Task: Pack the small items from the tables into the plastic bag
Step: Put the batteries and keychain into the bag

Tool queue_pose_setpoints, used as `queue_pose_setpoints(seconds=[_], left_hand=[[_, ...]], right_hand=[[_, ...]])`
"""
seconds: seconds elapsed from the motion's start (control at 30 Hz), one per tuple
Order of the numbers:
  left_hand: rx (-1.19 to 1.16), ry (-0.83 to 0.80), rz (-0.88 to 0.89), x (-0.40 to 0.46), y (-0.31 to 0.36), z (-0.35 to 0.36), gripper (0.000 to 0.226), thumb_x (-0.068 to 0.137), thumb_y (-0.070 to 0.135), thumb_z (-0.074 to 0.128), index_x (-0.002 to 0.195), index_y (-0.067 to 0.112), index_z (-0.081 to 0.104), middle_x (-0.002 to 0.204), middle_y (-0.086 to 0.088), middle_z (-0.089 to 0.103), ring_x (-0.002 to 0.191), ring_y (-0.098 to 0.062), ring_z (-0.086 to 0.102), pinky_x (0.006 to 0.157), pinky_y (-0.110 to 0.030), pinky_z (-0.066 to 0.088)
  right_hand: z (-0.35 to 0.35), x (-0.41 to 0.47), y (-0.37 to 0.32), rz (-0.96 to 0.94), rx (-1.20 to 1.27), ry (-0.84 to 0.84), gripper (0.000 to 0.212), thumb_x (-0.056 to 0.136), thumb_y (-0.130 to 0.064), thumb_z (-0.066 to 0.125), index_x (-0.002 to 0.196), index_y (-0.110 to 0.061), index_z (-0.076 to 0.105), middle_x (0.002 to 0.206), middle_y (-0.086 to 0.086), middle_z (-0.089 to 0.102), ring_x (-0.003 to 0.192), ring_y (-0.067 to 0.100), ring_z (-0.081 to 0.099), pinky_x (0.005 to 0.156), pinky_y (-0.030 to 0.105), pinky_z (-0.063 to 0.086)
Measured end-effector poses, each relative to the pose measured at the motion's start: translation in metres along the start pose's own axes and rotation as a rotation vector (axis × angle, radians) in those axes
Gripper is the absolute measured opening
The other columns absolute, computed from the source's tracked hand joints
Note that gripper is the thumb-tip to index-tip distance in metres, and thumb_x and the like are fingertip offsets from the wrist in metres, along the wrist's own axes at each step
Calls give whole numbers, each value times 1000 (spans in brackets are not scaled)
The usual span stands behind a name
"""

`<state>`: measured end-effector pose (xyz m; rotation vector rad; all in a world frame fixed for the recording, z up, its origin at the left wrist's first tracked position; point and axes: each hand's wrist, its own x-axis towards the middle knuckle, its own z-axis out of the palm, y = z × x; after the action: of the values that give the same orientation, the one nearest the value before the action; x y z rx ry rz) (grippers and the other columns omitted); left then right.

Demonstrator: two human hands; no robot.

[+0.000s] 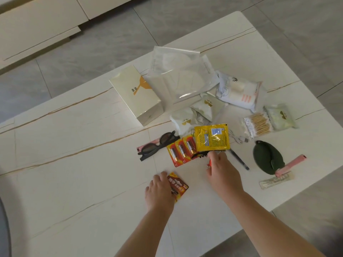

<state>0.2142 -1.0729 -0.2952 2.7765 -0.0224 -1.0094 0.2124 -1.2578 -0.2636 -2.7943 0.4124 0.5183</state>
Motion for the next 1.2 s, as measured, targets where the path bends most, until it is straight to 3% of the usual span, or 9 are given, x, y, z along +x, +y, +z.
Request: queue_pose_setpoints(seconds=[0.17,0.43,0.57,0.63,0.77,0.87,0.97,1.07,1.2], left_hand=[[-38,-72,54,9,-1,-11,54,85,39,64,129,25,37,121,3,49,109,-13,55,89,-27,51],[-33,-114,69,15,6,-21,42,91,37,55,128,29,36,115,5,59,99,-12,61,77,-26,53],[-38,-124,60,12,13,-28,41,92,36,53,129,27,38,119,3,59,102,-14,61,78,-26,53],[-97,-135,37,8,18,-32,40,93,33,52,130,26,40,121,3,59,100,-14,61,73,-23,50],[-336,-156,1,-4,32,-47,36,92,21,52,127,25,46,116,2,62,87,-11,55,60,-17,46],[-516,-177,-6,-22,50,-63,41,87,12,56,127,22,50,101,4,61,85,-14,61,67,-25,54],[-619,-228,12,-50,72,-78,39,86,10,58,123,18,53,94,4,61,79,-13,63,65,-24,56],[-682,-284,61,-81,98,-89,30,85,8,60,115,16,58,85,5,62,71,-9,62,58,-19,53],[-695,-392,129,-128,141,-98,17,88,7,58,100,18,60,81,0,67,66,-12,65,54,-17,52]], right_hand=[[0,22,2,-60,-70,-60,38,93,-19,51,130,-25,41,107,1,53,89,18,60,58,25,37],[11,25,0,-31,-147,-55,24,93,-17,52,117,-18,47,107,3,55,92,22,60,61,28,39],[10,11,10,-45,39,-76,28,92,-31,55,117,-18,51,114,2,51,91,19,62,65,26,47],[5,1,13,11,159,-80,26,93,-31,55,115,-19,51,107,0,58,92,19,63,66,27,48],[-12,-23,21,257,524,-108,21,91,-35,56,101,-17,53,84,-3,63,77,17,62,58,25,42],[-33,-51,34,477,932,-141,18,87,-32,61,91,-15,60,68,0,62,58,15,59,51,27,48],[-57,-90,54,647,1212,-166,18,87,-28,63,96,-13,62,77,8,63,64,19,61,55,31,54],[-83,-134,73,772,1457,-105,14,90,-25,62,96,-13,60,86,11,65,67,21,70,57,35,59],[-115,-196,96,801,1550,82,5,88,-15,63,87,-10,61,75,7,65,48,12,62,42,21,44]])
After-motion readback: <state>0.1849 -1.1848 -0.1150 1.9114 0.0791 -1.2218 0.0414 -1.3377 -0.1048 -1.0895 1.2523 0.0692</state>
